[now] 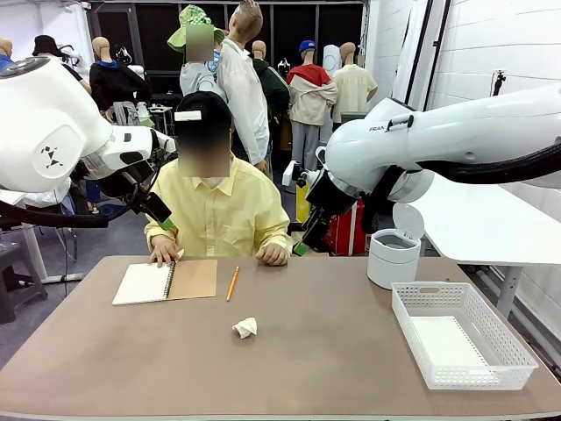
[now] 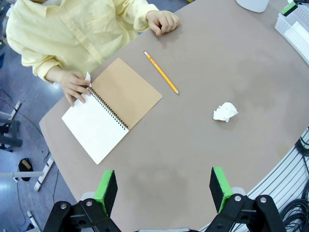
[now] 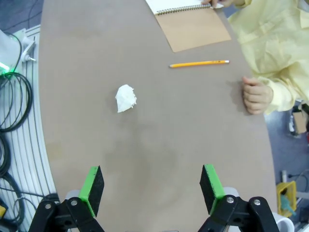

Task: Sort the paper based on its condition.
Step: If a person hands you a paper, place it in the Organizing basket , and if it's crumpled, put it in the Trash can.

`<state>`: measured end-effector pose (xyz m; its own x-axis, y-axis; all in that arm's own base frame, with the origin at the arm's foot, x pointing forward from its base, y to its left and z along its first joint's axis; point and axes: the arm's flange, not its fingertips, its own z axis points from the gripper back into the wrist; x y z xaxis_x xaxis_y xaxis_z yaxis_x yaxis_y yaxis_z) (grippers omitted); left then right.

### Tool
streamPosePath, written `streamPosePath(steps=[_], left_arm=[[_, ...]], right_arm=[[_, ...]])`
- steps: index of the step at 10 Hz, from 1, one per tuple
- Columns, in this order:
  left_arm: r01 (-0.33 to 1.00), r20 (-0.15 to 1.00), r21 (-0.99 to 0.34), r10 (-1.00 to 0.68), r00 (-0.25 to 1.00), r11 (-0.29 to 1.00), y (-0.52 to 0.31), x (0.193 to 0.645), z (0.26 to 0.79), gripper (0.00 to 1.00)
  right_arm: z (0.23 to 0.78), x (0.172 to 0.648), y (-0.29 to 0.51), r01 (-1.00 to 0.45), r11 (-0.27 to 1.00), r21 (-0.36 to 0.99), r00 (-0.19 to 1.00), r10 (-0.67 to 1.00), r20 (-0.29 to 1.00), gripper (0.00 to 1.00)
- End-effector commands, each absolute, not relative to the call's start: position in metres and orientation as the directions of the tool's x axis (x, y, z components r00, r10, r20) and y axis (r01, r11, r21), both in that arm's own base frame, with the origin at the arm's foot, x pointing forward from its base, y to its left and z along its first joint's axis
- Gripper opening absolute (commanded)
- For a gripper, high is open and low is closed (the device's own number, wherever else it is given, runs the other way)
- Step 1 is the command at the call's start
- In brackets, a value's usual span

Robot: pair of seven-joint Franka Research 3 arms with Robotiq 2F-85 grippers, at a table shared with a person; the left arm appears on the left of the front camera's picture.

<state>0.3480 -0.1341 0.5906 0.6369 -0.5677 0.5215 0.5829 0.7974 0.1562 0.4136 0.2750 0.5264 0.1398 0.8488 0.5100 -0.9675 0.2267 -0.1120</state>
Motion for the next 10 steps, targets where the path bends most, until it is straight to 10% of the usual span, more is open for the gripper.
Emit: streamPosePath(steps=[1, 10], left_arm=[[0.579, 0.522, 0.154, -0.564, 0.64, 0.8, -0.133, 0.348, 0.591, 1.0], [0.579, 0.522, 0.154, -0.564, 0.64, 0.8, -0.133, 0.348, 0.591, 1.0]], right_arm=[[0.526, 0.414, 0.275, -0.968, 0.227, -0.112, 0.14, 0.848, 0.51, 1.0], [0.439, 0.463, 0.38, -0.998, -0.045, 0.054, -0.029, 0.963, 0.266, 1.0]])
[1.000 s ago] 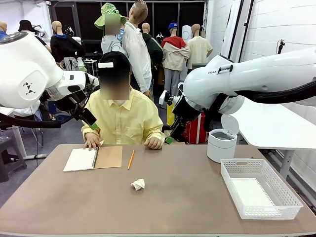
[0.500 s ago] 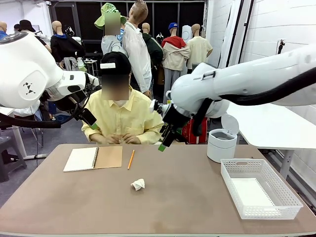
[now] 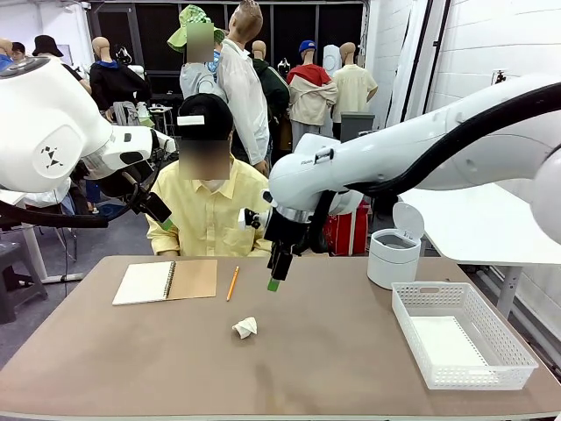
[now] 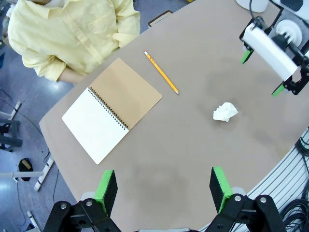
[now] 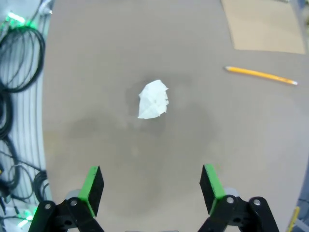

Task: Sort the paper based on its condition.
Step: If a person hands you a paper, place it in the Organizing basket , and if it's crumpled, put it in the Trash can.

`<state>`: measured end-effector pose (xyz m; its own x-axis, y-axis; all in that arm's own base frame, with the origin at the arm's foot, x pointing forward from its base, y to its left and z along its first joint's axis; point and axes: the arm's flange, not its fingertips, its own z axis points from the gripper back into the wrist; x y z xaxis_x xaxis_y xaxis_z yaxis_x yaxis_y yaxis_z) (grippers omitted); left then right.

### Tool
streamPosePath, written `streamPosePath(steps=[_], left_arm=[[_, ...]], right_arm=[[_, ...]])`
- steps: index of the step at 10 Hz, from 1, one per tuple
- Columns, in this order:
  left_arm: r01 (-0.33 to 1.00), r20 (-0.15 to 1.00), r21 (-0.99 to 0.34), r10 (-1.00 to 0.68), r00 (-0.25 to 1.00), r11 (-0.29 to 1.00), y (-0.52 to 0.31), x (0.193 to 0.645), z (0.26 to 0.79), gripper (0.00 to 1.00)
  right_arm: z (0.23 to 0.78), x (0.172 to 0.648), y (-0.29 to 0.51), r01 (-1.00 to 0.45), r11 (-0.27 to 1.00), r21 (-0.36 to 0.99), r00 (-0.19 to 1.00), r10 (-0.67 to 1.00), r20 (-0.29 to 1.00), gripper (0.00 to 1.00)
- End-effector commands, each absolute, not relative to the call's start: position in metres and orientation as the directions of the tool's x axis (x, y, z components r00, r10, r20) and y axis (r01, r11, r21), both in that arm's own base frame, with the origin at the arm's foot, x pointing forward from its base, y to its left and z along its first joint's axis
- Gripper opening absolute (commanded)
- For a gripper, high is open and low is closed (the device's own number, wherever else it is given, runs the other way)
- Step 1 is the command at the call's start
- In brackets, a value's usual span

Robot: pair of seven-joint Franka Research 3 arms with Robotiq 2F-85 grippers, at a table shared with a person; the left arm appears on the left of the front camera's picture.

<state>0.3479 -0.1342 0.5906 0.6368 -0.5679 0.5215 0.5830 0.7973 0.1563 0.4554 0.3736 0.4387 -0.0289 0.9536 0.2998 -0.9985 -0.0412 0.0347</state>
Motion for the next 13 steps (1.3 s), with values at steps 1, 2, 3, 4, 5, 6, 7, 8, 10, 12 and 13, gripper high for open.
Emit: streamPosePath(steps=[1, 2, 3, 4, 5, 6, 7, 8, 10, 12, 13], left_arm=[[0.579, 0.522, 0.154, -0.564, 0.64, 0.8, -0.133, 0.348, 0.591, 1.0], [0.579, 0.522, 0.154, -0.564, 0.64, 0.8, -0.133, 0.348, 0.591, 1.0], [0.579, 0.522, 0.154, -0.564, 0.64, 0.8, -0.133, 0.348, 0.591, 1.0], [0.579, 0.522, 0.154, -0.564, 0.64, 0.8, -0.133, 0.348, 0.591, 1.0], [0.579, 0.522, 0.154, -0.564, 0.64, 0.8, -0.133, 0.348, 0.591, 1.0], [0.579, 0.522, 0.154, -0.564, 0.64, 0.8, -0.133, 0.348, 0.591, 1.0], [0.579, 0.522, 0.154, -0.564, 0.64, 0.8, -0.133, 0.348, 0.591, 1.0], [0.579, 0.522, 0.154, -0.564, 0.64, 0.8, -0.133, 0.348, 0.591, 1.0], [0.579, 0.522, 0.154, -0.564, 0.64, 0.8, -0.133, 0.348, 0.591, 1.0], [0.579, 0.522, 0.154, -0.564, 0.64, 0.8, -0.133, 0.348, 0.591, 1.0], [0.579, 0.522, 0.154, -0.564, 0.64, 0.8, -0.133, 0.348, 0.591, 1.0]], right_arm=[[0.434, 0.462, 0.384, -0.997, -0.032, 0.071, -0.013, 0.969, 0.248, 1.0], [0.435, 0.458, 0.386, -0.997, 0.0, 0.079, 0.018, 0.973, 0.231, 1.0], [0.43, 0.456, 0.379, -0.997, -0.051, 0.055, -0.034, 0.958, 0.284, 1.0], [0.43, 0.456, 0.379, -0.997, -0.051, 0.055, -0.034, 0.958, 0.284, 1.0], [0.43, 0.456, 0.379, -0.997, -0.051, 0.055, -0.034, 0.958, 0.284, 1.0], [0.43, 0.456, 0.379, -0.997, -0.051, 0.055, -0.034, 0.958, 0.284, 1.0], [0.429, 0.457, 0.381, -0.997, -0.042, 0.067, -0.022, 0.962, 0.273, 1.0], [0.422, 0.458, 0.39, -0.998, -0.045, 0.043, -0.032, 0.964, 0.264, 1.0], [0.404, 0.463, 0.408, -0.998, -0.06, 0.018, -0.054, 0.968, 0.244, 1.0], [0.391, 0.464, 0.421, -0.996, -0.078, 0.04, -0.066, 0.966, 0.249, 1.0], [0.384, 0.463, 0.426, -0.996, -0.073, 0.045, -0.06, 0.969, 0.241, 1.0]])
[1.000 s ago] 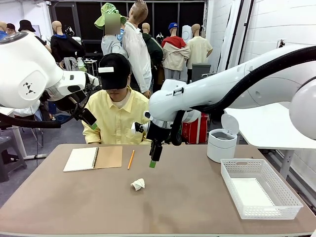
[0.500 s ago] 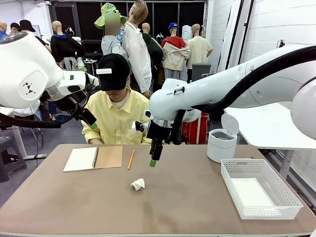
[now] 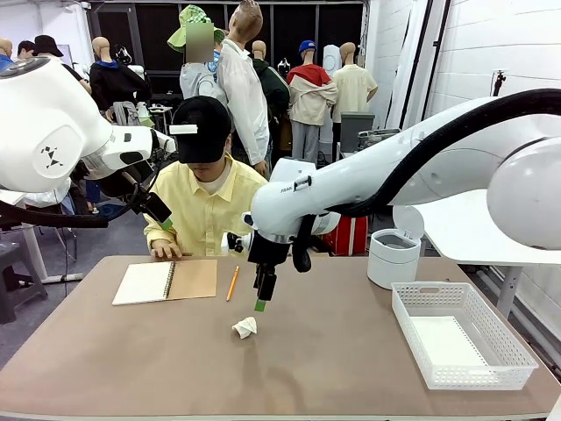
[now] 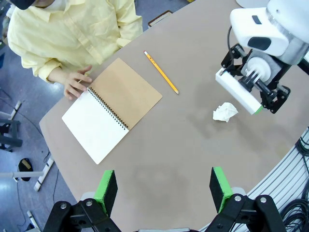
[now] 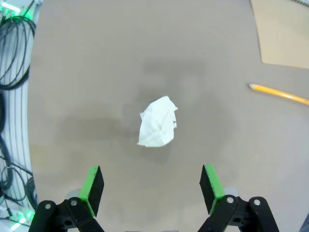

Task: Sort the paper based on its condition.
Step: If a person hands you a paper, place it in the Organizing basket , and if it's crumpled, put it in the Trash can.

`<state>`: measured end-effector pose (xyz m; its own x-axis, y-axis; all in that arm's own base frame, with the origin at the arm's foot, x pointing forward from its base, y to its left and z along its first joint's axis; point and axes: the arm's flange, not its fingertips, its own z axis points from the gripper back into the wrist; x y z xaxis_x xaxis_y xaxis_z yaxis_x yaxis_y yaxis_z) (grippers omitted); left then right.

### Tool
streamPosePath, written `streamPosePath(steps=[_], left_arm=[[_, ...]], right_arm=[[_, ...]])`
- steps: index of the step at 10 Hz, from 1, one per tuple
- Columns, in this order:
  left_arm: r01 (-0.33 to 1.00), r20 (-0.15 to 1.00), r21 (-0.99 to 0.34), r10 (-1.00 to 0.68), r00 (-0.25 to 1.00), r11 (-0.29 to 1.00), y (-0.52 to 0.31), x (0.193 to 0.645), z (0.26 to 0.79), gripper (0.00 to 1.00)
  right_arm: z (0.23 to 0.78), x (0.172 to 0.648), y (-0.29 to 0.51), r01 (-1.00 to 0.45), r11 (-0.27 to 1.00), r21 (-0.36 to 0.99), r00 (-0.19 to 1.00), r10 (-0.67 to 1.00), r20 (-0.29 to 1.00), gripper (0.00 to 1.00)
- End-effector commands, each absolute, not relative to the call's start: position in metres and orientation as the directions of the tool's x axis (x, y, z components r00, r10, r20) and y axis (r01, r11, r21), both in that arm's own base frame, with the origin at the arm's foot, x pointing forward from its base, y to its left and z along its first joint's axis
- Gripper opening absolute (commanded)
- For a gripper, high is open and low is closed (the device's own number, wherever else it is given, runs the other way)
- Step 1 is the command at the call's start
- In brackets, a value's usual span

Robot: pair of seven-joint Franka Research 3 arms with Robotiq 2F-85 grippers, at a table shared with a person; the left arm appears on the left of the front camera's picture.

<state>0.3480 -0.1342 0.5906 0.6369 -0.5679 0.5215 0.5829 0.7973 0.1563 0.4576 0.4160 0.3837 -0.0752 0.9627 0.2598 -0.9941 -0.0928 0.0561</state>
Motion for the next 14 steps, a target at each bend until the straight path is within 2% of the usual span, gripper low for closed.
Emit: streamPosePath(steps=[1, 8, 14], left_arm=[[0.579, 0.522, 0.154, -0.564, 0.64, 0.8, -0.133, 0.348, 0.591, 1.0], [0.579, 0.522, 0.154, -0.564, 0.64, 0.8, -0.133, 0.348, 0.591, 1.0], [0.579, 0.522, 0.154, -0.564, 0.64, 0.8, -0.133, 0.348, 0.591, 1.0]], right_arm=[[0.378, 0.463, 0.43, -0.996, -0.071, 0.051, -0.057, 0.971, 0.233, 1.0], [0.336, 0.469, 0.453, -0.989, -0.103, 0.105, -0.083, 0.98, 0.181, 1.0], [0.323, 0.472, 0.458, -0.985, -0.113, 0.131, -0.093, 0.984, 0.149, 1.0]])
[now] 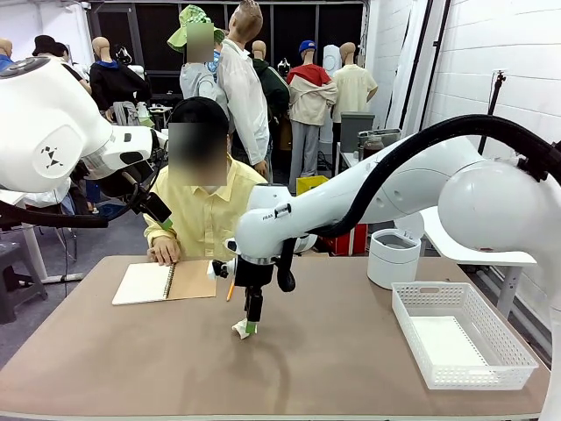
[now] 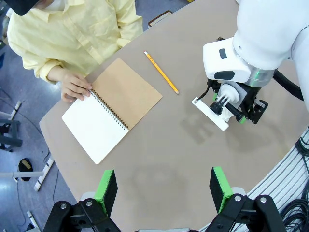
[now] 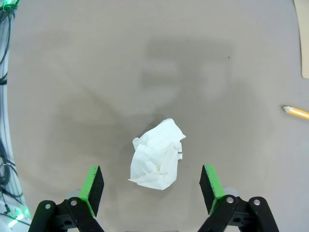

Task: Sort the paper based on its condition.
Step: If a person hands you a paper, place it in the Organizing basket , and if it's crumpled, put it in the Trash can.

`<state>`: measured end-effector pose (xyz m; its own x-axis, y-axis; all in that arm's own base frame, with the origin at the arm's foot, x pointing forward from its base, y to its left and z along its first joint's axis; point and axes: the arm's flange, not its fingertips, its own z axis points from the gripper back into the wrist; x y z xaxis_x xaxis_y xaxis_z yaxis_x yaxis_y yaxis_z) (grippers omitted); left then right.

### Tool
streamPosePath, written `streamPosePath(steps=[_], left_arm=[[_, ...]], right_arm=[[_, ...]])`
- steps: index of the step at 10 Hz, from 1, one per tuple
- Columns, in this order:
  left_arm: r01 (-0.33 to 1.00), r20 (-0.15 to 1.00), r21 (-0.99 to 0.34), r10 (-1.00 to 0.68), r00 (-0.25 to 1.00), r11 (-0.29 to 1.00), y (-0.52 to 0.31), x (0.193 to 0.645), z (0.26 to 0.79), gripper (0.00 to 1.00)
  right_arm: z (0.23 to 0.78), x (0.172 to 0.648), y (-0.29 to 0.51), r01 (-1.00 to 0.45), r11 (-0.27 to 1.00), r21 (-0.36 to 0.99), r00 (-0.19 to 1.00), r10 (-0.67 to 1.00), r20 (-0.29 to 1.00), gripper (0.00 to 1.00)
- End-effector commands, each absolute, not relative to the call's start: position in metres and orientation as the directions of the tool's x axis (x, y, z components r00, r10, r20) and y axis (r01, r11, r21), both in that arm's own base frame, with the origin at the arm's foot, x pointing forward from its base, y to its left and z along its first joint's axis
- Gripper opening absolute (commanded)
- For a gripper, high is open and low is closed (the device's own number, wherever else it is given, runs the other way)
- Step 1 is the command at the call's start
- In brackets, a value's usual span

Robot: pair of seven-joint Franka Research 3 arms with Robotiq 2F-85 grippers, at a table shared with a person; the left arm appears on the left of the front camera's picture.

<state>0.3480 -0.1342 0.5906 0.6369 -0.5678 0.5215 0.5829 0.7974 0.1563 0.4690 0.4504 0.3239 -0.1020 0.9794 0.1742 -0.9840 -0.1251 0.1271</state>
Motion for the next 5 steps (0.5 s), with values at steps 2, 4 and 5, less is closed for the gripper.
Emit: streamPosePath(steps=[2, 4, 5], left_arm=[[0.579, 0.522, 0.154, -0.564, 0.64, 0.8, -0.133, 0.348, 0.591, 1.0], [0.579, 0.522, 0.154, -0.564, 0.64, 0.8, -0.133, 0.348, 0.591, 1.0], [0.579, 0.522, 0.154, -0.564, 0.64, 0.8, -0.133, 0.348, 0.591, 1.0]], right_arm=[[0.319, 0.475, 0.46, -0.984, -0.116, 0.134, -0.097, 0.985, 0.145, 1.0], [0.312, 0.48, 0.463, -0.984, -0.121, 0.132, -0.104, 0.986, 0.128, 1.0], [0.308, 0.481, 0.464, -0.982, -0.122, 0.144, -0.103, 0.986, 0.129, 1.0]])
